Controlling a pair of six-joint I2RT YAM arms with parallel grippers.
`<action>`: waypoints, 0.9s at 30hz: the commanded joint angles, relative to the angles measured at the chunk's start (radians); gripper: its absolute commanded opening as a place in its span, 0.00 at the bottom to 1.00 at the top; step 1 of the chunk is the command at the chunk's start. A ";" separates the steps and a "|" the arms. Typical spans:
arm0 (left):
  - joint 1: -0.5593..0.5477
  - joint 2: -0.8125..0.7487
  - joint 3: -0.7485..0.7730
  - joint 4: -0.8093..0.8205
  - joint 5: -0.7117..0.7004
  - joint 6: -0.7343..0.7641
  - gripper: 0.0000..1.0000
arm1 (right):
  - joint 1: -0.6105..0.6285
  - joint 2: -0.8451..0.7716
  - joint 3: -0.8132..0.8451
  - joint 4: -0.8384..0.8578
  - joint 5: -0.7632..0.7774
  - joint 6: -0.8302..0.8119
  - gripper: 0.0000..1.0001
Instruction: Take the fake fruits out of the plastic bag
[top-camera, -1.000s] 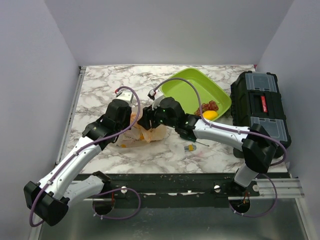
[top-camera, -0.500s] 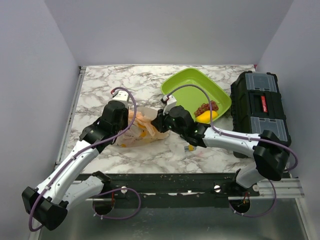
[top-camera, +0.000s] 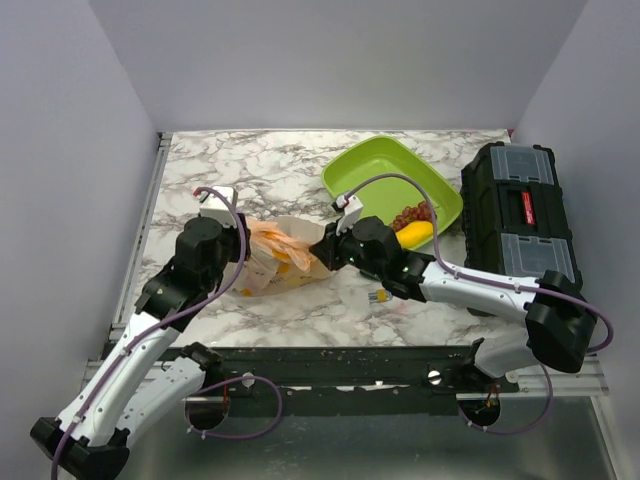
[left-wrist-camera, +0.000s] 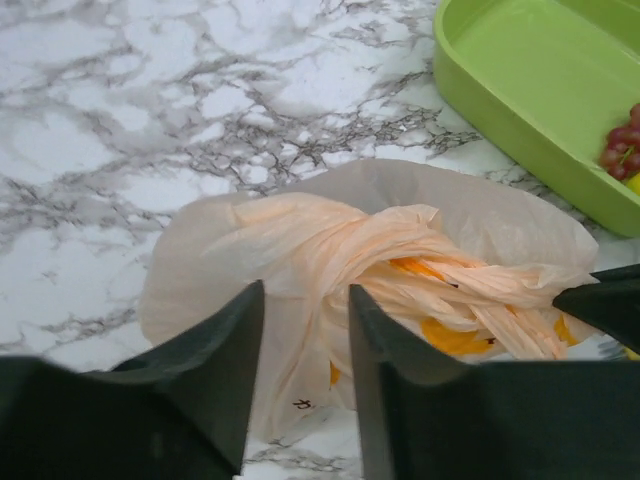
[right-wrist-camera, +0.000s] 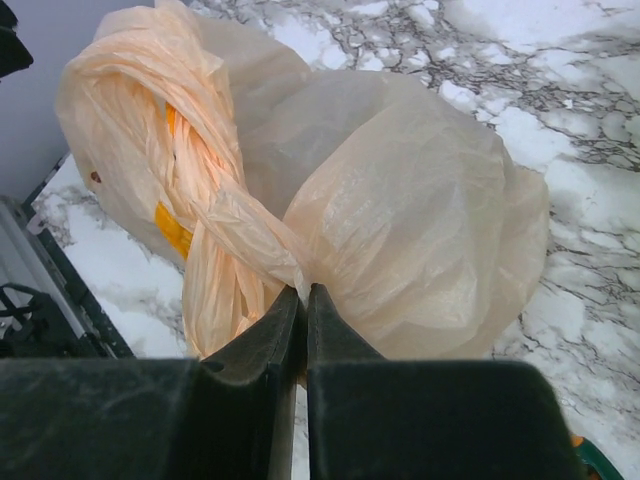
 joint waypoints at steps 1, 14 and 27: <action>0.009 -0.043 -0.036 0.115 0.143 0.032 0.51 | 0.004 -0.001 0.003 0.000 -0.150 -0.058 0.06; 0.009 0.182 0.053 0.016 0.273 0.070 0.70 | 0.005 0.016 -0.003 0.003 -0.331 -0.063 0.05; -0.008 0.300 0.097 -0.080 0.233 0.082 0.64 | 0.005 -0.024 -0.030 0.009 -0.281 -0.027 0.05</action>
